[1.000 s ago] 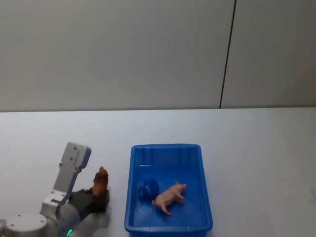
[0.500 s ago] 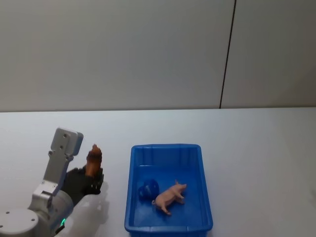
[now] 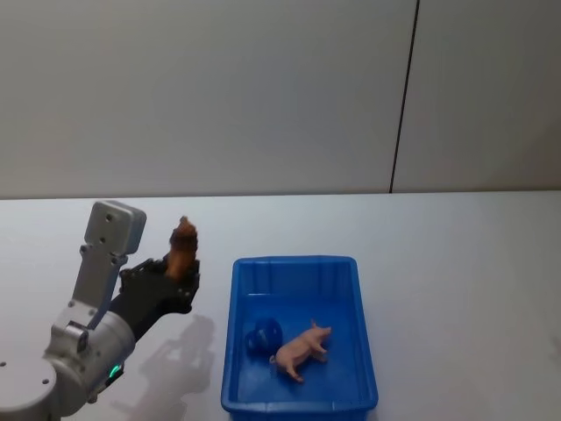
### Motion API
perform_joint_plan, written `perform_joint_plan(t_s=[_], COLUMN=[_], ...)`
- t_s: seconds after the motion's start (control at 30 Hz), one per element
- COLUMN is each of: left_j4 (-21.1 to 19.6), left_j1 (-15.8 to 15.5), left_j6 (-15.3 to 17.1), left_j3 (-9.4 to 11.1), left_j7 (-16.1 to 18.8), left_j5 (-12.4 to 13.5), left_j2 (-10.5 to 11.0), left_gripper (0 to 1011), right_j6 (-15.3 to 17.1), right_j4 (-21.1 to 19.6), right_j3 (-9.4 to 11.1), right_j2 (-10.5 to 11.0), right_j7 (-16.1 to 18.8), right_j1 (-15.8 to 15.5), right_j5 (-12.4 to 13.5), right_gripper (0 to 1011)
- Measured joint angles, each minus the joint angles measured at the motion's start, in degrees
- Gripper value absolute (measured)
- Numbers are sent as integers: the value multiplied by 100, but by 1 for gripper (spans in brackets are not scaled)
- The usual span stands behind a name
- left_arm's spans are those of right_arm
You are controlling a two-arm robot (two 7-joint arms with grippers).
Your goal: Pick up the two dolls from the table and place them into the box.
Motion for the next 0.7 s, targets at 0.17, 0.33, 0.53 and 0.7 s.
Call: perform_joint_plan(t_s=[0.17,0.33,0.53,0.7], left_j4=[68,165,350,554], left_j1=[-96,-202,-365,-533], left_j6=[-177,-269,-316,-318], left_j3=[-5,-5,14,43], left_j7=[-422,-848,-1426,-1954], left_j5=[-1,-26,-84,-129], left_j2=[-25,-61,-124,-192], left_gripper=[355,355,355,355], right_j6=[0,0,0,0], right_j4=[0,0,0,0], right_j3=[0,0,0,0], right_j2=[0,0,0,0], right_j7=[0,0,0,0], right_j1=[0,0,-1,0], right_j5=[0,0,0,0], right_gripper=[1001,1001,1001,1001])
